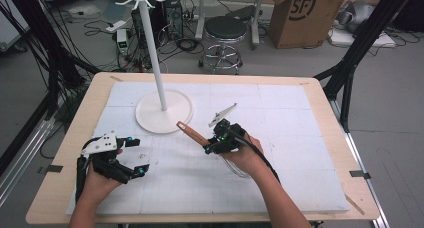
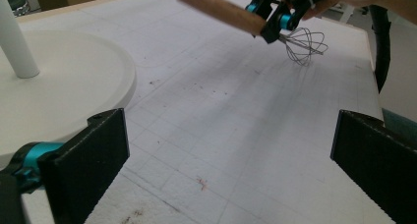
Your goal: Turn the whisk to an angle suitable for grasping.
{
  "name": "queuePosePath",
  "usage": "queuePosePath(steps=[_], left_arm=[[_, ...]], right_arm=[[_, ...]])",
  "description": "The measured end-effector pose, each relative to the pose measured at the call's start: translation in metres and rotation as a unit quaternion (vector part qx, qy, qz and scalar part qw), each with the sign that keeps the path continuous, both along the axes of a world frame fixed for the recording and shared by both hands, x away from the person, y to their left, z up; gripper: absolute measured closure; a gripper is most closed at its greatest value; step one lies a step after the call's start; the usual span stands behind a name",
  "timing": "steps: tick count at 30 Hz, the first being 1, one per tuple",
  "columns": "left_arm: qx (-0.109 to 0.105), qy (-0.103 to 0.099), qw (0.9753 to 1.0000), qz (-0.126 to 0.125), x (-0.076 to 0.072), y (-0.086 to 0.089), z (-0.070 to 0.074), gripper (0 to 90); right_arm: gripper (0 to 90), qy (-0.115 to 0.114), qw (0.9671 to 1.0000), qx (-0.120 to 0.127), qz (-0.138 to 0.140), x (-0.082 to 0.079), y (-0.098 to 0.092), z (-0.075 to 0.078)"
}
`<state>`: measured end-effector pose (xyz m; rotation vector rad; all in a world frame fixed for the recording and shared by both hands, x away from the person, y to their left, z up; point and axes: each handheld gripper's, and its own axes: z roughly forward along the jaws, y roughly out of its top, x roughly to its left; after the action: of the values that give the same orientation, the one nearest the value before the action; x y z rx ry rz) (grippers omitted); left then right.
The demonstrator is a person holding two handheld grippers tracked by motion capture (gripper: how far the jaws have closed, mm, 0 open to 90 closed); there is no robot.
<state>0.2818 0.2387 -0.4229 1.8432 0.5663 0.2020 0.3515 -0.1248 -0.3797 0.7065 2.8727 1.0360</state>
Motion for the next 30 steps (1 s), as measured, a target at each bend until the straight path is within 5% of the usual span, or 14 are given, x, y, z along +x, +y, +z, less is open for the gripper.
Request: queuePosePath(steps=[11,30], left_arm=[[0.002,-0.001,1.0,0.001,0.0,-0.001,0.0,1.7],[0.006,-0.003,0.9999,-0.011,0.0,-0.007,0.0,1.7]], right_arm=[[71.2,-0.024,0.9965,0.079,-0.009,0.002,-0.027,0.028],[71.2,-0.058,0.9884,0.141,-0.004,0.003,-0.044,0.055]])
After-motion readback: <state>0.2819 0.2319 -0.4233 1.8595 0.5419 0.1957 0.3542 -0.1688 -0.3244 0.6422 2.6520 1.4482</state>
